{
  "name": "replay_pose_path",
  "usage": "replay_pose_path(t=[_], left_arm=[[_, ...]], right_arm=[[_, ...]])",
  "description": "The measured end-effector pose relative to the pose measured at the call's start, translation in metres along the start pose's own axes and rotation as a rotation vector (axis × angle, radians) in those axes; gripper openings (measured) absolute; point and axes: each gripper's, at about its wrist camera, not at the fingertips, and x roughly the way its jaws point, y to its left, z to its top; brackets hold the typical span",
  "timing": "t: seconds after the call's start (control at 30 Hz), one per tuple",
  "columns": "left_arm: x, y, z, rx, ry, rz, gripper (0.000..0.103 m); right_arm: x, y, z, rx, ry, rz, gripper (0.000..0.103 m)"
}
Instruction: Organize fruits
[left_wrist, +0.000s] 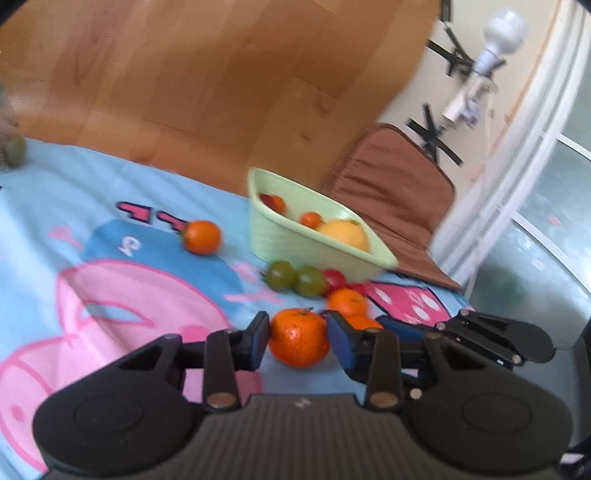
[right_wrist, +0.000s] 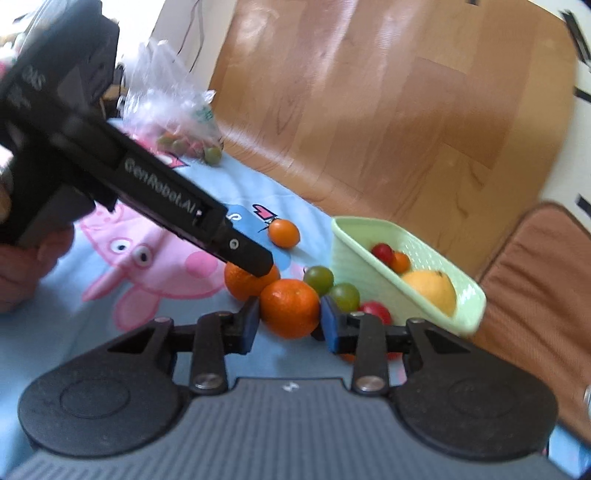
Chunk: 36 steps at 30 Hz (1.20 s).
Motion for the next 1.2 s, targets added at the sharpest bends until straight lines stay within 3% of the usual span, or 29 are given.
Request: replay_pose_path(t=[0.13, 0.23, 0.4, 0.6, 0.77, 0.93, 1.2], left_arm=[[-0.006, -0.016, -0.011, 0.033, 0.025, -0.039, 0.034], [-0.013, -0.026, -0.022, 0.059, 0.028, -0.05, 0.028], [-0.025, -0.036, -0.03, 0.064, 0.018, -0.089, 0.028], [-0.022, -0.037, -0.036, 0.087, 0.003, 0.007, 0.029], [-0.022, -0.04, -0.038, 0.115, -0.004, 0.039, 0.037], [-0.022, -0.052, -0.039, 0.161, -0.008, 0.034, 0.054], [-0.012, -0.052, -0.041, 0.176, 0.018, 0.091, 0.058]], right_arm=[[-0.021, -0.006, -0.017, 0.088, 0.033, -0.027, 0.038], [-0.032, -0.01, -0.032, 0.136, 0.065, -0.053, 0.038], [-0.049, -0.009, -0.038, 0.167, 0.055, -0.081, 0.038], [-0.052, -0.001, -0.042, 0.158, 0.055, -0.062, 0.039], [-0.054, 0.004, -0.047, 0.145, 0.039, -0.091, 0.042], [-0.055, -0.002, -0.049, 0.187, 0.048, -0.074, 0.049], [-0.049, -0.011, -0.05, 0.252, 0.07, -0.031, 0.05]])
